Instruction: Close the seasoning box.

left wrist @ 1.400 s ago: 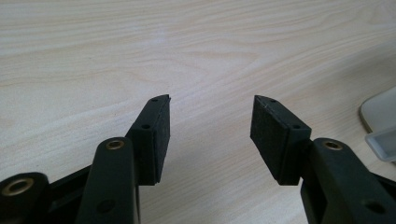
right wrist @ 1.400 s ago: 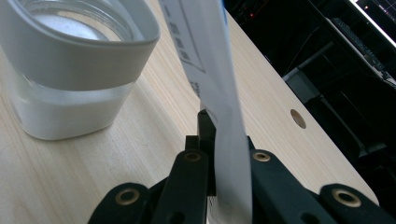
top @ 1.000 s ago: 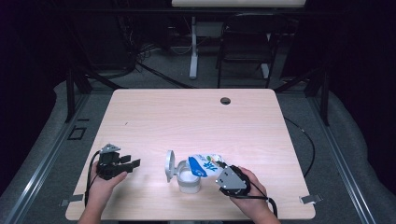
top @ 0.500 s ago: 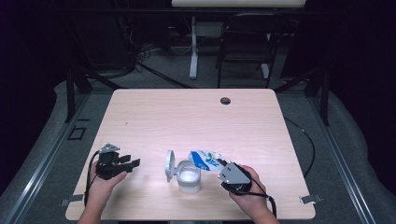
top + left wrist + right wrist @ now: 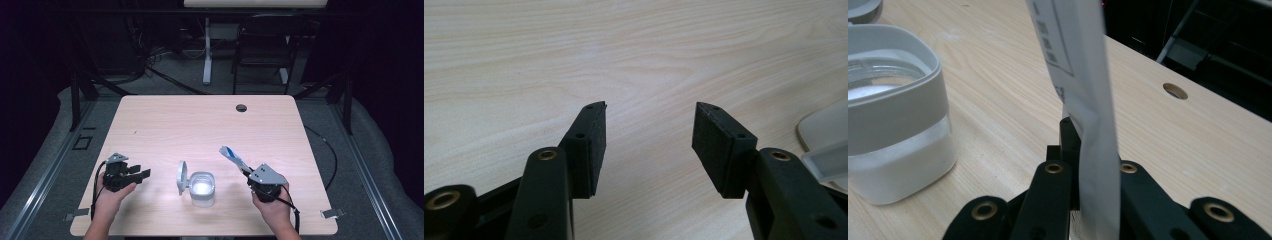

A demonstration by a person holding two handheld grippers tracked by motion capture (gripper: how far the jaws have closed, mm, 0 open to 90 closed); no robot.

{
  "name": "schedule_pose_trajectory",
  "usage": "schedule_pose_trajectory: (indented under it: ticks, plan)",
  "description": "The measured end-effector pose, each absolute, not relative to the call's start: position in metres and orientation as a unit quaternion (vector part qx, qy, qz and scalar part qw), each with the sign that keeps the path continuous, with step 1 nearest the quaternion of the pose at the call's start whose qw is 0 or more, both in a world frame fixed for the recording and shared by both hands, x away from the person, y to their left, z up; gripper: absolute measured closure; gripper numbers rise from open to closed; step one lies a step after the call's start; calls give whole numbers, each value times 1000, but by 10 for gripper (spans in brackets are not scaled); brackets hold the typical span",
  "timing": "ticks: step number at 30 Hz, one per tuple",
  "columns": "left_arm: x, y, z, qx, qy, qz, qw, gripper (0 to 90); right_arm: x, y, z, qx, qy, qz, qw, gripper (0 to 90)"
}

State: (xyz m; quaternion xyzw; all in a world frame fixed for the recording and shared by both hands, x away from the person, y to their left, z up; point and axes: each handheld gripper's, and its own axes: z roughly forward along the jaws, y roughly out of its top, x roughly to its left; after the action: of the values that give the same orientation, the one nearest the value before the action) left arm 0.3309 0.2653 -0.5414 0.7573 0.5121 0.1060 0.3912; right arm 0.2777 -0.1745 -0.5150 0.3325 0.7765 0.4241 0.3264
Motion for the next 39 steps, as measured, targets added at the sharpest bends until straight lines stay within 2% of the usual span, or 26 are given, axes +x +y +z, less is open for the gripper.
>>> schedule_pose_trajectory:
  ticks: [10, 23, 39]
  plan:
    - [331, 262, -540, 755, 511, 105, 398, 481, 283, -191, -520, 394, 745, 455, 289, 900]
    - [331, 262, -540, 755, 511, 106, 397, 481, 299, -190, -528, 428, 737, 443, 279, 900]
    - [331, 258, -540, 764, 503, 103, 391, 481, 325, -198, -553, 485, 721, 425, 255, 900]
